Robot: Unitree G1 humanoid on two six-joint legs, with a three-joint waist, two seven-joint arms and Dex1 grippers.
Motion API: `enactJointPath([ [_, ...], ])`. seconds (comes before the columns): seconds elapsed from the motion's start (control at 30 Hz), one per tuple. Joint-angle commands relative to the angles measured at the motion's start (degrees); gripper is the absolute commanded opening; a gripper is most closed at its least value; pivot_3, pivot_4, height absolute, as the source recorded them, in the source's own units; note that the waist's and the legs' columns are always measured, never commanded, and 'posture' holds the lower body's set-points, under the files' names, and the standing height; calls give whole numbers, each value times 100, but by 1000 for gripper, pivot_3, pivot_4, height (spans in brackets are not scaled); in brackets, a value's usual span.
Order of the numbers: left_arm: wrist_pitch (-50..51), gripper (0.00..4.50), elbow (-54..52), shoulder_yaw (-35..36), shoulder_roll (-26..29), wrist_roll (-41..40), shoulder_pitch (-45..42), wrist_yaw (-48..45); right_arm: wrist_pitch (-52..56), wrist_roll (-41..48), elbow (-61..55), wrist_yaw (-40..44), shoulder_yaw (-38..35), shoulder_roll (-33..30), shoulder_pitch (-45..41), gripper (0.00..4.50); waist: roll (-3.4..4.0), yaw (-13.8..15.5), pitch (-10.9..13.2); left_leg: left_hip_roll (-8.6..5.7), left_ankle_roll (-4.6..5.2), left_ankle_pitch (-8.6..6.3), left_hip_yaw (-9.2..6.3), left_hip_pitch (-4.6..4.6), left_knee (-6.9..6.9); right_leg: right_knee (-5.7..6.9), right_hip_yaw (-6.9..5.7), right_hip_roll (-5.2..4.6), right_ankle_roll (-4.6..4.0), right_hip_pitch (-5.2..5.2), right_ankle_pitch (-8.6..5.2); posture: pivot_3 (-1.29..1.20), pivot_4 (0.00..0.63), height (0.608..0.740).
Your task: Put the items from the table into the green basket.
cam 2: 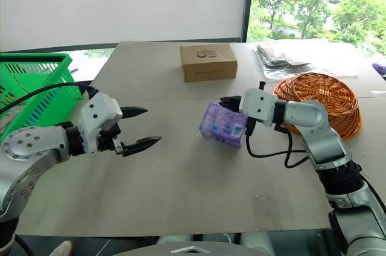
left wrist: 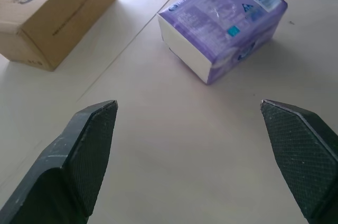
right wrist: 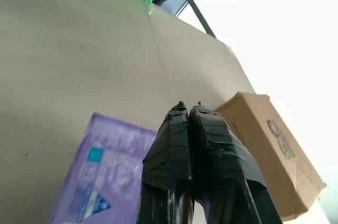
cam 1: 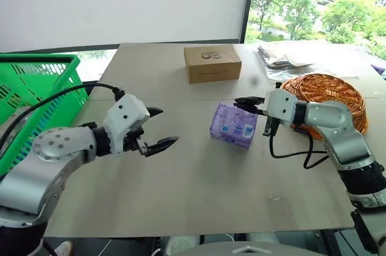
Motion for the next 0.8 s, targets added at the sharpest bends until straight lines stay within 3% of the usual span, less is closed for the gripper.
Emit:
enactJointPath([
  [0.03, -100, 4500, -61, -127, -175, -178, -342, 54, 177, 95, -221, -50, -88, 13, -71, 66, -1, -2, -1, -1, 0, 0, 2, -1, 1, -1, 2, -1, 0, 0, 0, 152, 5, 740],
  [0.07, -64, 4500, -132, -295, -292, -252, -443, 59, 281, 151, -255, 65, -88, -70, -21, 66, -1, -6, -1, -2, 0, 0, 5, -1, 2, -1, 4, -2, 0, 0, 1, 152, 5, 740],
  [0.1, -72, 4500, -192, -496, -391, -256, -536, 57, 413, 207, -292, 199, -94, -188, 34, 638, -1, -7, -3, -3, 0, 0, 7, -2, 2, -1, 6, -3, 0, 0, 1, 152, 5, 740],
  [0.2, -60, 4500, -88, -1088, -729, -292, -950, -7, 1060, 589, -485, 508, -243, -515, 226, 1790, -5, 19, -9, -11, 0, 0, 7, -5, 3, -2, 4, -6, 8, 1, 6, 150, 0, 740],
  [0.23, -91, 4500, 14, -1294, -791, -219, -1101, -66, 1348, 778, -606, 502, -361, -594, 336, 2411, -7, 13, -10, -13, 0, 0, 8, -8, 4, -3, 2, -5, 18, 0, 12, 143, 0, 740],
  [0.4, -969, 4500, 999, -2471, -803, 861, -1786, -592, 2588, 1777, -1075, 321, -1231, -870, 1187, 4461, 4, -4, -18, -18, 0, 0, 14, -8, 3, -1, -6, 9, 20, 1, 13, 101, 0, 740],
  [0.5, -2018, 4500, 2218, -3299, -1134, 1724, -2491, -1038, 2948, 2128, -1426, 388, -2067, -1234, 2361, 4461, 15, 21, -26, -21, 0, 0, 15, -9, 5, -2, -11, 11, 6, 2, 5, 40, 0, 740],
  [0.8, -4001, 4500, 5002, -4067, -2409, 2928, -3659, -1439, 3576, 2783, -2762, -288, -3575, -1060, 4496, 4461, 26, -394, -37, -18, 3, -1, 33, -16, 20, -5, 8, 18, 47, 3, 0, -128, 11, 740],
])
